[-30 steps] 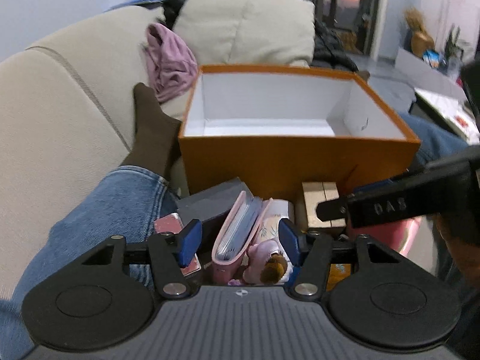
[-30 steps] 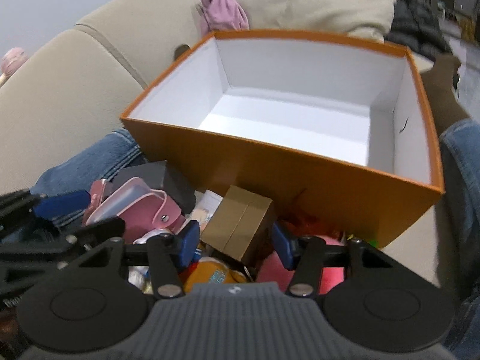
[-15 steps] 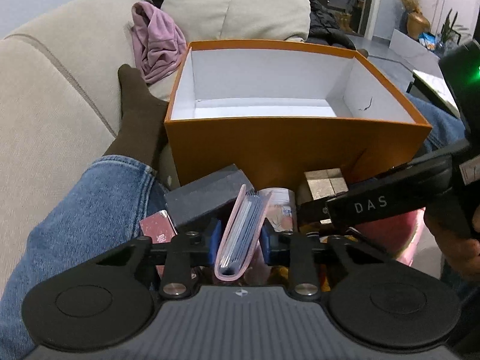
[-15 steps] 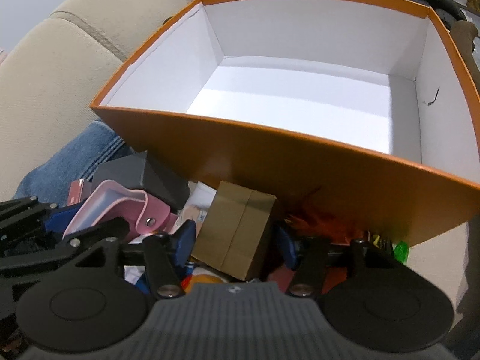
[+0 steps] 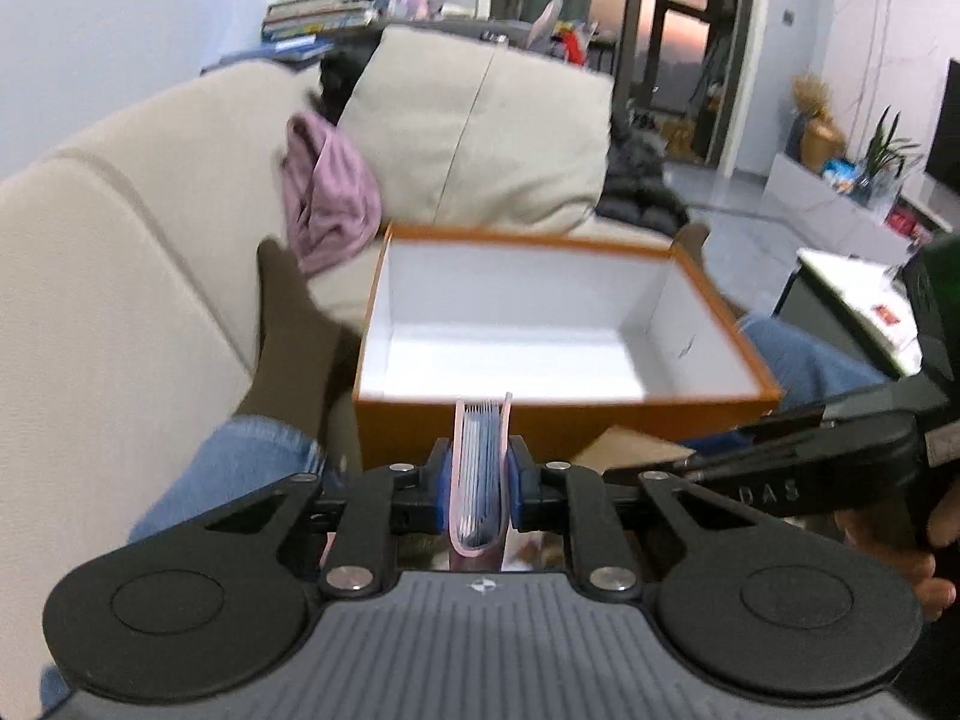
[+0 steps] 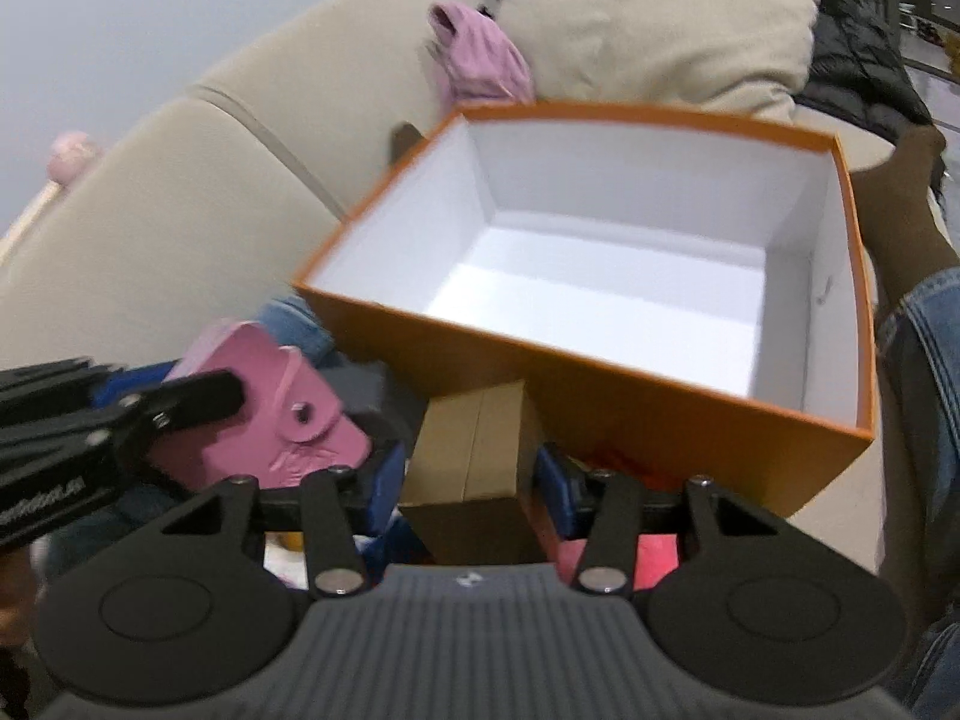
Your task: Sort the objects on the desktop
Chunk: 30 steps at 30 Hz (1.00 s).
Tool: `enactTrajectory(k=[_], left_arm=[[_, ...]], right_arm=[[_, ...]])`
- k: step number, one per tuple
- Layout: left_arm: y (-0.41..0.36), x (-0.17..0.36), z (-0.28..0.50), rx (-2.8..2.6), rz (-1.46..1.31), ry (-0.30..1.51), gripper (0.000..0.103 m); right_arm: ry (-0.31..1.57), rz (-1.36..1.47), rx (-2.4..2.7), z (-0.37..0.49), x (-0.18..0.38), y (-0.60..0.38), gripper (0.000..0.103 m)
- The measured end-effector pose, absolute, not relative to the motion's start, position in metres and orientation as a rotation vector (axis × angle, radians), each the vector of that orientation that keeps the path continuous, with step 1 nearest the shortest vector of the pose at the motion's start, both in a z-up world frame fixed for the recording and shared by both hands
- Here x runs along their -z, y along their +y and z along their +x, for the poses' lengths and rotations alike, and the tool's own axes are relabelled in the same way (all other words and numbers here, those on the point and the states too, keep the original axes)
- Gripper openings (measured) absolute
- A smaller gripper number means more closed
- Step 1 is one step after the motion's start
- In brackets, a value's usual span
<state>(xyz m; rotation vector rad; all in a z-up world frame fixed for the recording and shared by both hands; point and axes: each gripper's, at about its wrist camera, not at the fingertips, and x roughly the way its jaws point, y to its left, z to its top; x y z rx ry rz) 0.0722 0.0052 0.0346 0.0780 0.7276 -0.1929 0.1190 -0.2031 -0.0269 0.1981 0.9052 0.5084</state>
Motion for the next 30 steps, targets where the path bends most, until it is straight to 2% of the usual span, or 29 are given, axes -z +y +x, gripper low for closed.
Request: enactTrajectory(k=[1, 2, 3, 4, 7, 10, 16, 18, 20, 25, 30], left_arm=[[0.004, -0.040, 0.075, 0.199, 0.077, 0.719, 0.020], [0.003, -0.047, 0.079, 0.208, 0.070, 0.713, 0.020], [0.002, -0.053, 0.084, 0.214, 0.065, 0.706, 0.020], [0.001, -0.060, 0.089, 0.220, 0.060, 0.699, 0.020], [-0.004, -0.076, 0.103, 0.222, 0.073, 0.667, 0.020], [-0.009, -0.079, 0.106, 0.225, 0.089, 0.639, 0.020], [-0.001, -0.055, 0.096, 0.234, 0.036, 0.705, 0.020], [0.004, -0.047, 0.091, 0.224, 0.008, 0.725, 0.020], [0.009, -0.042, 0.085, 0.212, -0.024, 0.731, 0.020], [0.017, -0.032, 0.075, 0.187, -0.087, 0.733, 0.020], [0.019, -0.030, 0.066, 0.187, -0.115, 0.729, 0.020]], right_arm=[[0.893, 0.204, -0.526, 0.121, 0.021, -0.202, 0.049], [0.870, 0.207, -0.533, 0.121, 0.014, -0.203, 0.014], [0.851, 0.219, -0.560, 0.123, 0.004, -0.206, 0.004], [0.841, 0.235, -0.582, 0.127, -0.005, -0.207, 0.000], [0.819, 0.228, -0.606, 0.139, -0.024, -0.208, 0.000], [0.831, 0.211, -0.611, 0.145, -0.021, -0.204, 0.000], [0.973, 0.192, -0.598, 0.138, 0.027, -0.211, 0.010], [1.008, 0.187, -0.576, 0.132, 0.039, -0.216, 0.018], [1.020, 0.185, -0.555, 0.122, 0.046, -0.220, 0.039], [1.004, 0.061, -0.562, 0.099, 0.052, -0.197, 0.057], [0.957, -0.254, -0.493, 0.081, 0.072, -0.153, 0.063]])
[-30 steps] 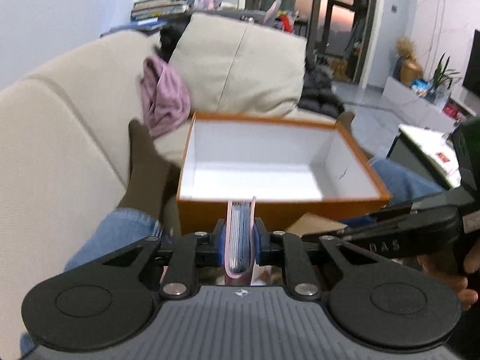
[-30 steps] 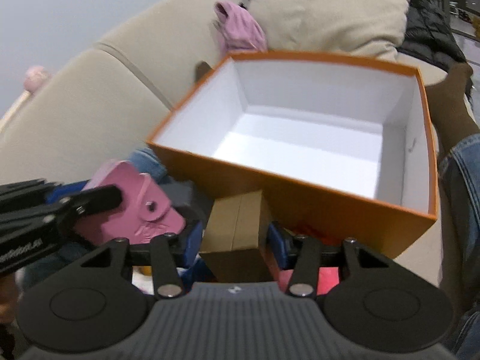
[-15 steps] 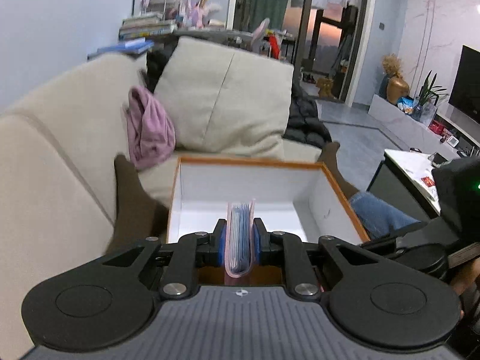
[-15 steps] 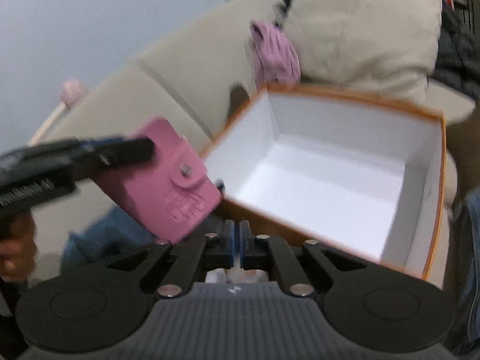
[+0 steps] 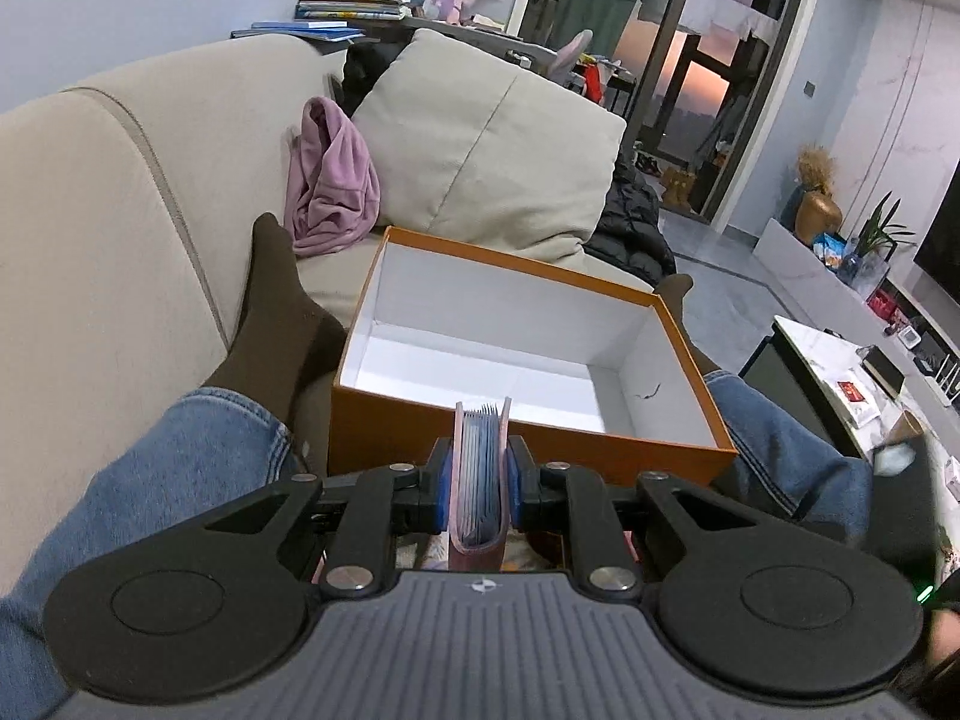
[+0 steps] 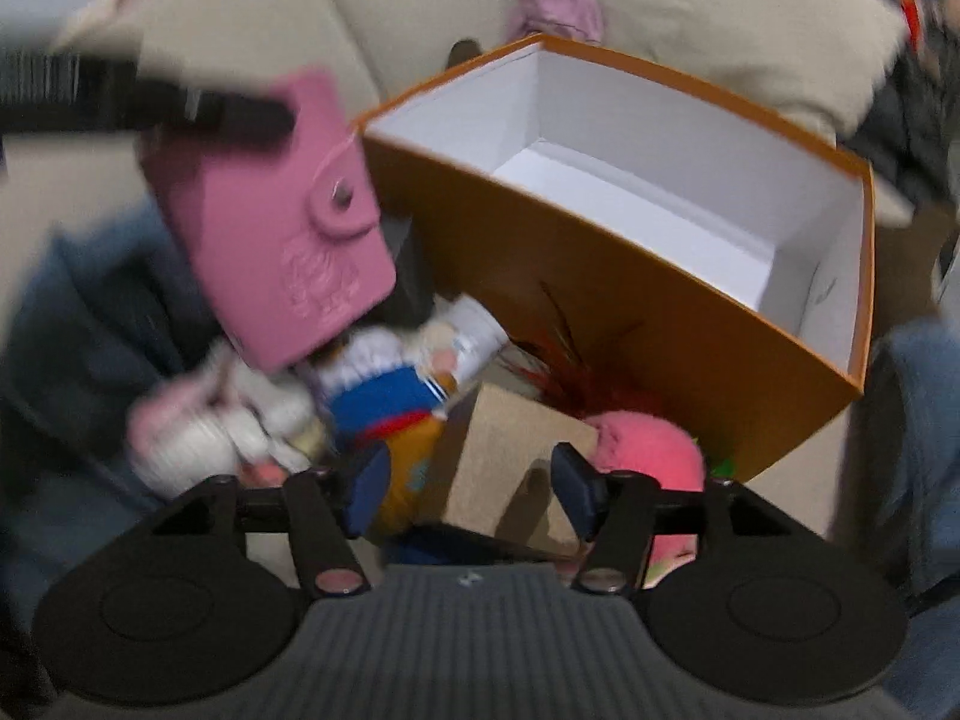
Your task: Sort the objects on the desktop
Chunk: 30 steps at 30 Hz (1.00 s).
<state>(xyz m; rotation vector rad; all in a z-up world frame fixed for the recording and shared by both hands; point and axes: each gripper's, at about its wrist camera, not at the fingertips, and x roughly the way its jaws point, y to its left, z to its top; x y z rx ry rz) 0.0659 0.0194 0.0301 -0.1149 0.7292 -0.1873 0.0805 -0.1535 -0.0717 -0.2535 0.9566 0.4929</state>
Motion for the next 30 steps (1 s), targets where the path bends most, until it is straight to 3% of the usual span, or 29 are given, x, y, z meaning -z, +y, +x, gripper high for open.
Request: enactTrajectory(k=[2, 6, 14, 23, 24, 25, 30], left_arm=[[0.019, -0.028, 0.060, 0.186, -0.119, 0.729, 0.020], [0.020, -0.025, 0.055, 0.183, -0.131, 0.736, 0.020], [0.017, -0.030, 0.050, 0.180, -0.118, 0.719, 0.020], [0.010, -0.043, 0.063, 0.184, -0.092, 0.699, 0.020], [0.009, -0.047, 0.066, 0.184, -0.089, 0.691, 0.020], [0.008, -0.052, 0.070, 0.184, -0.083, 0.680, 0.020], [0.001, -0.066, 0.086, 0.176, -0.047, 0.632, 0.020]], right_arm=[[0.945, -0.339, -0.448, 0.078, 0.084, -0.144, 0.069], [0.917, -0.377, -0.420, 0.076, 0.093, -0.146, 0.070], [0.961, -0.178, -0.492, 0.084, 0.070, -0.179, 0.056], [0.976, 0.233, -0.584, 0.114, 0.030, -0.221, 0.050], [0.957, 0.260, -0.592, 0.114, 0.021, -0.224, 0.042], [0.936, 0.299, -0.618, 0.119, 0.014, -0.226, 0.002], [0.874, 0.270, -0.612, 0.134, -0.010, -0.218, 0.000]])
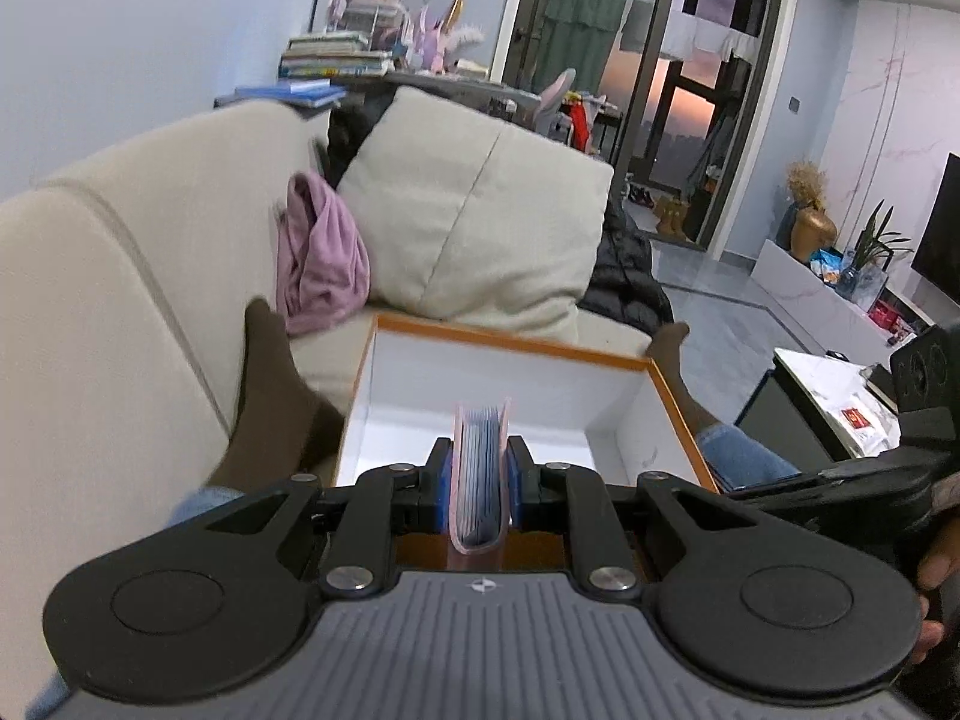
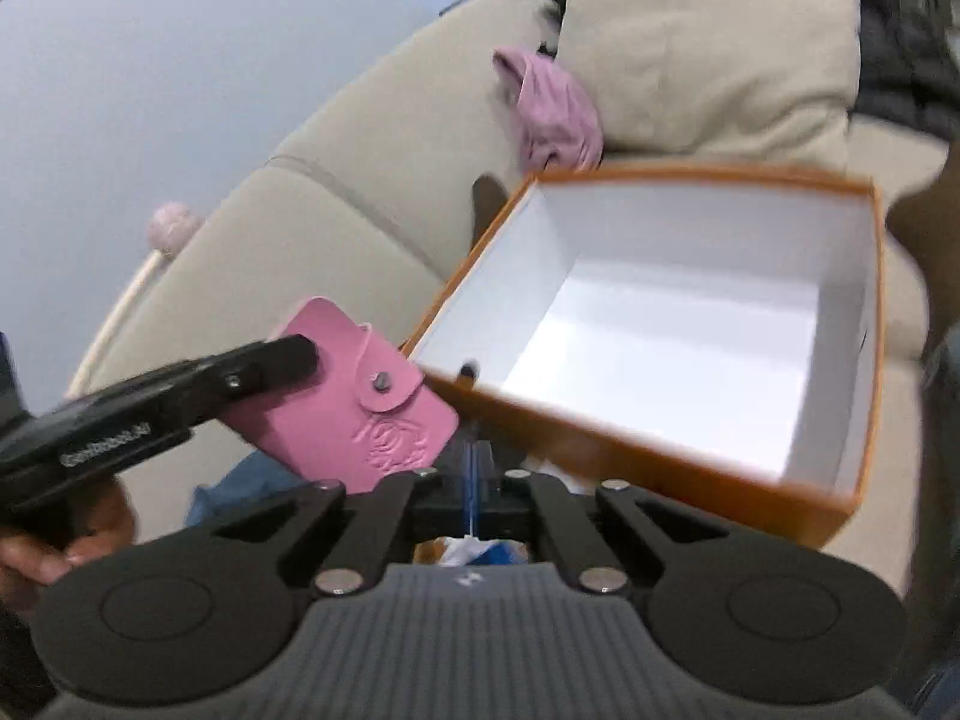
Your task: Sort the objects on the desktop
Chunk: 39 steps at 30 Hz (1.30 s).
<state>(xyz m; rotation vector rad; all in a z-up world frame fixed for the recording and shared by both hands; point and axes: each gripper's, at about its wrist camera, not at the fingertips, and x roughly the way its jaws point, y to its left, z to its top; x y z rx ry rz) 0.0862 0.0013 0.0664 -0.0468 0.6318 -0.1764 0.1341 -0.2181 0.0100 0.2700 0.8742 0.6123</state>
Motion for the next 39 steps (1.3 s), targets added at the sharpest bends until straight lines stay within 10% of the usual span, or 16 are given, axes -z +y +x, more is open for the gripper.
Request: enactTrajectory(k=[4, 8, 18, 22, 39], left_arm=[[0.001, -0.061, 0.085, 0.189, -0.056, 0.645, 0.020], [0.009, -0.050, 0.078, 0.173, -0.081, 0.675, 0.020], [0.056, -0.057, 0.061, -0.020, -0.152, 0.615, 0.020], [0.070, -0.060, 0.057, -0.067, -0.144, 0.597, 0.020], [0.103, -0.046, 0.042, -0.114, -0.171, 0.610, 0.020]], right_arm=[[0.898, 0.170, -0.634, 0.125, 0.005, -0.208, 0.009], [0.965, 0.109, -0.644, 0.112, 0.030, -0.206, 0.041], [0.960, 0.103, -0.780, 0.115, 0.042, -0.151, 0.043], [0.960, 0.077, -0.840, 0.121, 0.035, -0.109, 0.061], [1.072, -0.044, -0.733, 0.138, 0.061, -0.053, 0.032]])
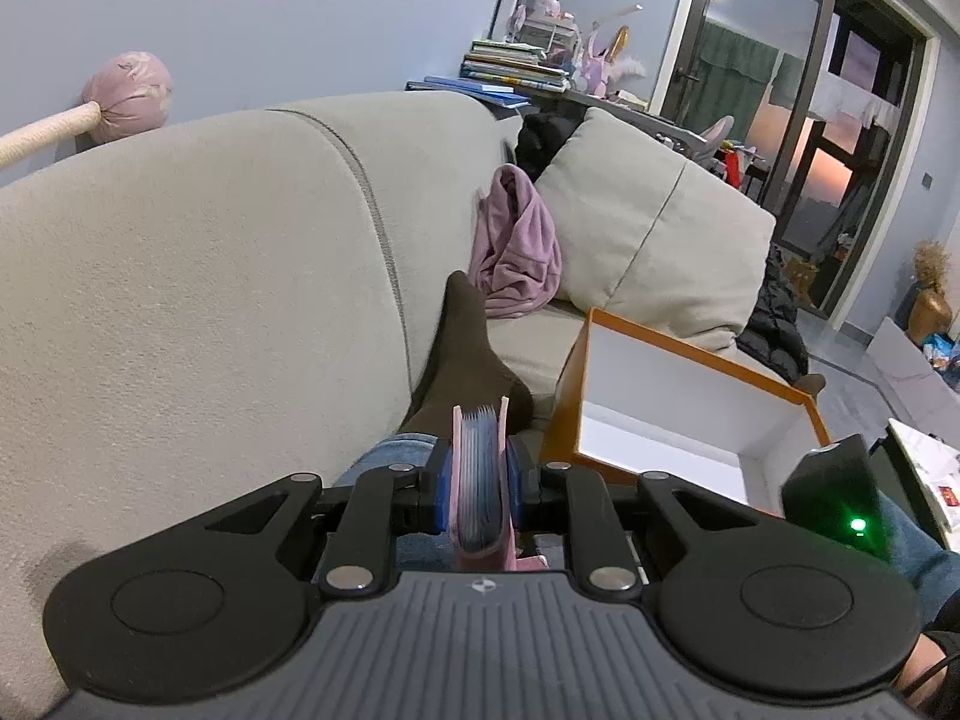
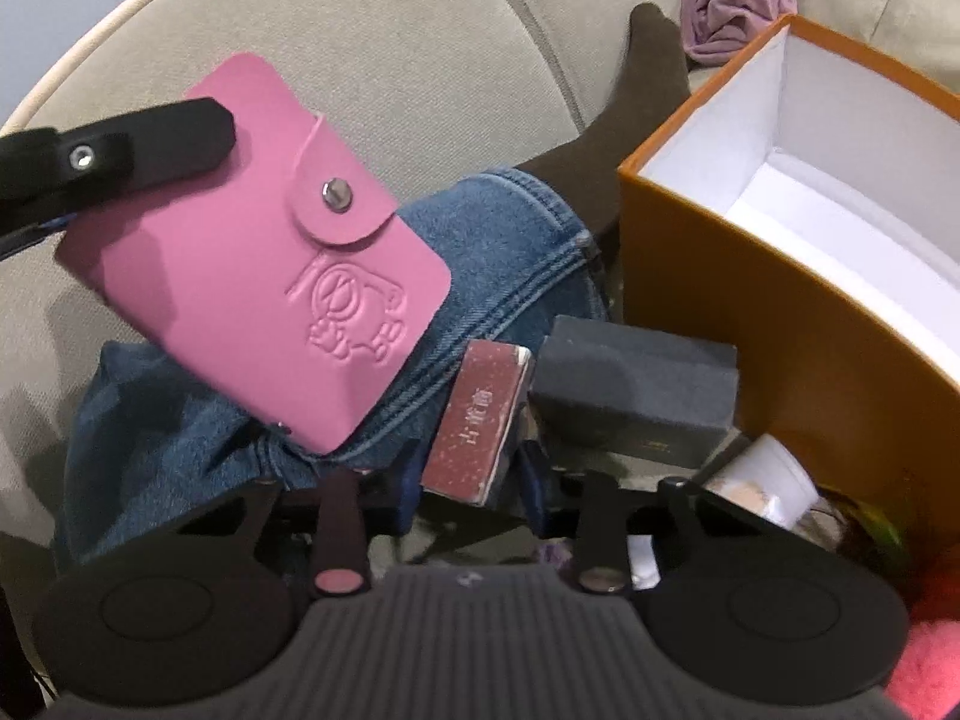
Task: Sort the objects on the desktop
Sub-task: 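Grasp the small red card box with the right gripper and lift it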
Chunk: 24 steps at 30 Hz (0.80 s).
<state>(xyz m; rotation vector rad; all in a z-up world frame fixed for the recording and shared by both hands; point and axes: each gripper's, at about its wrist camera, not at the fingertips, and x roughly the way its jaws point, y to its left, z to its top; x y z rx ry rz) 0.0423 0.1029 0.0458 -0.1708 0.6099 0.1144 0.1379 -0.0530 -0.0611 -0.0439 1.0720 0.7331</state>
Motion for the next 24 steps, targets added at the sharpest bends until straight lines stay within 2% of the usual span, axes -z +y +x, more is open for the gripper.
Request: enactTrajectory(k=[3, 12, 19, 24], left_arm=[[0.099, -0.049, 0.043, -0.095, -0.178, 0.600, 0.019], [0.076, -0.078, 0.052, -0.037, -0.132, 0.538, 0.019], [0.048, -0.098, 0.090, 0.067, -0.131, 0.504, 0.019], [0.021, -0.091, 0.135, 0.100, -0.104, 0.503, 0.019]], right_arm=[[1.042, -0.034, -0.743, 0.133, 0.048, -0.066, 0.026], [0.878, 0.027, -0.755, 0.117, -0.015, -0.118, 0.025], [0.698, 0.149, -0.651, 0.138, -0.065, -0.168, 0.024], [0.677, 0.218, -0.523, 0.170, -0.061, -0.196, 0.024]])
